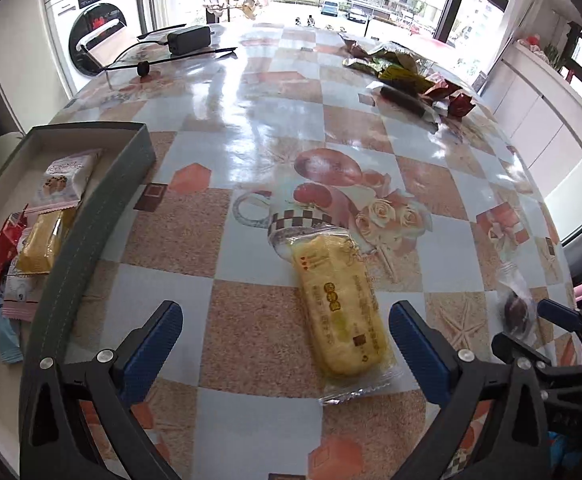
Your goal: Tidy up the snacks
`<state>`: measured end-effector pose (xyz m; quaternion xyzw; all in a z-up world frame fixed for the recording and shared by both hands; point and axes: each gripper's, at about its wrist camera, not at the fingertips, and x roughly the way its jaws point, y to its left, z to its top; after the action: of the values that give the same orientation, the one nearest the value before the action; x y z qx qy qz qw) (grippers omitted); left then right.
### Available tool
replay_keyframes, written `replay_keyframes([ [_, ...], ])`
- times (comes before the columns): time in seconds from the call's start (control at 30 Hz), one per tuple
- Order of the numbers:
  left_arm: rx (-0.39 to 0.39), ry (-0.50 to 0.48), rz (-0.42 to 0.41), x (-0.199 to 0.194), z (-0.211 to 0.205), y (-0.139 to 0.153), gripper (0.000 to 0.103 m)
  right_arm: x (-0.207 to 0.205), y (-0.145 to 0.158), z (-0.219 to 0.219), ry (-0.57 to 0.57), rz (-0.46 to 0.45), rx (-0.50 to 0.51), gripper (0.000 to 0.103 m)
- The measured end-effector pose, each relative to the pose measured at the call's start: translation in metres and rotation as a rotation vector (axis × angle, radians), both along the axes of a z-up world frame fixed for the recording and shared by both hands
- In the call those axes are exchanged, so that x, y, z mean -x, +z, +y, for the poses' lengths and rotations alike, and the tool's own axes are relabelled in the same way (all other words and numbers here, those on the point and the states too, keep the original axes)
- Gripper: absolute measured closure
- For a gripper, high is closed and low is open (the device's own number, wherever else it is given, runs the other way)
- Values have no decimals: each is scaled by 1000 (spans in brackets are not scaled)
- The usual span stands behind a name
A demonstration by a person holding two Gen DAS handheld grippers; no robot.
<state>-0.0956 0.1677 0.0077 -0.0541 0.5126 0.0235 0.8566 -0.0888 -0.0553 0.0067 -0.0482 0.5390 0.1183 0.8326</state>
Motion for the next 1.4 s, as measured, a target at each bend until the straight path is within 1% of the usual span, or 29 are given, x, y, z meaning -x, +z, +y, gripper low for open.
replay_keyframes([
  [0.07, -25, 15, 22, -4, -6, -7, 0, -2, -3, -2, 1, 4, -5, 8],
  [0.13, -48, 33, 37, -8, -9, -14, 0, -2, -5, -4, 1, -19, 14, 8],
  [0.17, -70, 34, 18, -7, -11, -15, 0, -1, -5, -4, -3, -28, 19, 7],
  [0.2, -64, 30, 8, -8, -12, -16, 0, -2, -7, -5, -8, -35, 18, 2],
  [0.23, -64, 32, -2, -7, -11, -16, 0, -2, -9, -5, -14, -37, 15, 0],
  [0.27, -65, 32, -12, -8, -11, -17, 0, -2, -10, -3, -22, -55, 35, 0],
  [0.43, -74, 27, -99, -3, -10, -20, 0, -2, -12, 0, -25, -129, 21, 0],
  [0.6, -73, 27, -111, -2, -8, -18, 0, -1, -13, 0, -21, -162, 9, 0],
  [1.4, -73, 27, -111, -2, -9, -19, 0, -3, -13, 0, -20, -163, 9, 0],
])
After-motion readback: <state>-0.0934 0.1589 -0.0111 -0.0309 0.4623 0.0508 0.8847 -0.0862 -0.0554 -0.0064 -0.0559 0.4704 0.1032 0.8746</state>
